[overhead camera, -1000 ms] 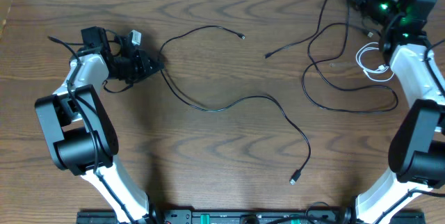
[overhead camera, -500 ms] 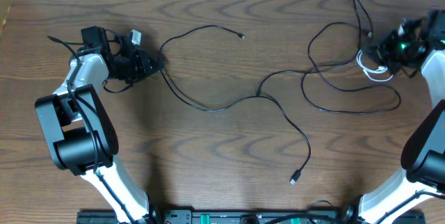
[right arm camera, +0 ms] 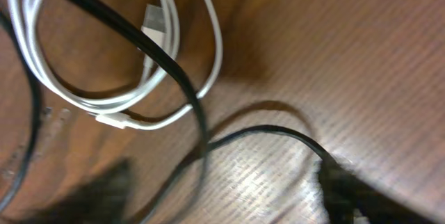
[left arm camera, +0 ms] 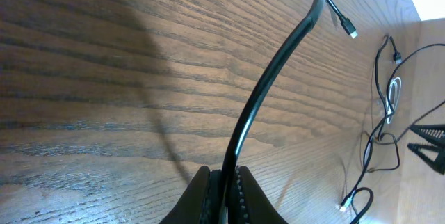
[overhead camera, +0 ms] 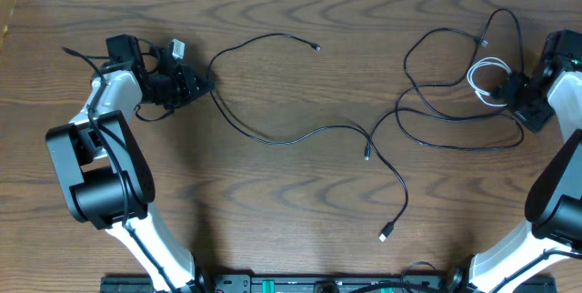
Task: Untangle cables
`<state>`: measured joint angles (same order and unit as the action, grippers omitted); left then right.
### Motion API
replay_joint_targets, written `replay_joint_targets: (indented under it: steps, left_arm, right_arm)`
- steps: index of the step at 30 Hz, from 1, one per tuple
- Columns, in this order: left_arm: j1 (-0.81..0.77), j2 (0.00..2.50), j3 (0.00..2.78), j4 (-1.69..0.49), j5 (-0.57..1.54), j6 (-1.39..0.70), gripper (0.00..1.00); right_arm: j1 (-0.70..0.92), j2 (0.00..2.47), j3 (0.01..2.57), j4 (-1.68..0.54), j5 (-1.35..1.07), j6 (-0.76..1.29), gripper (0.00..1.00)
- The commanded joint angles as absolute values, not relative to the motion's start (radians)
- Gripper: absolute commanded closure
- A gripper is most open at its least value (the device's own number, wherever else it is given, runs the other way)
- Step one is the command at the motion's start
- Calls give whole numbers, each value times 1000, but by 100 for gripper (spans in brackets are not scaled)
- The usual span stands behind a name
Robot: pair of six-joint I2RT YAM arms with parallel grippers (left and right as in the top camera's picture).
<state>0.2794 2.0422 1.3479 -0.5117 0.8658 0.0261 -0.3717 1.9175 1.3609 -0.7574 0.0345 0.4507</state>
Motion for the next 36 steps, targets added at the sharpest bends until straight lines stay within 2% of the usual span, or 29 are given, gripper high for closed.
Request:
replay_joint_targets:
  steps: [1, 8, 14, 18, 22, 24, 25, 27, 28, 29, 31, 33, 36]
  left_arm:
    - [278, 2050, 1358, -511, 871, 28, 91]
    - [278, 2050, 1358, -511, 871, 29, 91]
    - [278, 2050, 1358, -511, 871, 28, 90]
    - [278, 2050, 1358, -511, 871, 28, 91]
    - [278, 2050, 1358, -511, 871, 29, 91]
    - [278, 2050, 1358, -511, 871, 28, 90]
    - [278, 2050, 1358, -511, 871, 28, 91]
    - [278, 2050, 1358, -511, 871, 28, 91]
    - [278, 2050, 1358, -511, 871, 28, 91]
    - [278, 2050, 1358, -511, 871, 28, 91]
    - [278, 2050, 1358, -511, 871, 28, 90]
    - [278, 2050, 1358, -511, 871, 28, 90]
    - [278, 2050, 1358, -511, 871, 28, 91]
  right_arm:
    - [-364, 1911, 1354, -795, 69, 474, 1]
    - [-259, 1911, 1360, -908, 102, 474, 1]
    - [-103, 1911, 1610, -1172, 390, 468, 1]
    - [-26, 1911, 1691, -1162, 257, 466, 1]
    - [78, 1912, 1670, -1042, -57, 467, 1]
    - [124, 1912, 1634, -970, -128, 467, 15]
    - [143, 1912, 1615, -940, -130, 477, 30]
    - [186, 1914, 1565, -889, -130, 540, 70]
    - [199, 1914, 1544, -877, -129, 580, 79]
    - [220, 1916, 1504, -868, -119, 670, 99]
    - [242, 1916, 1445, -854, -104, 763, 96]
    - [260, 1916, 1382, -819, -105, 810, 66]
    - [289, 1916, 1303, -757, -109, 825, 57]
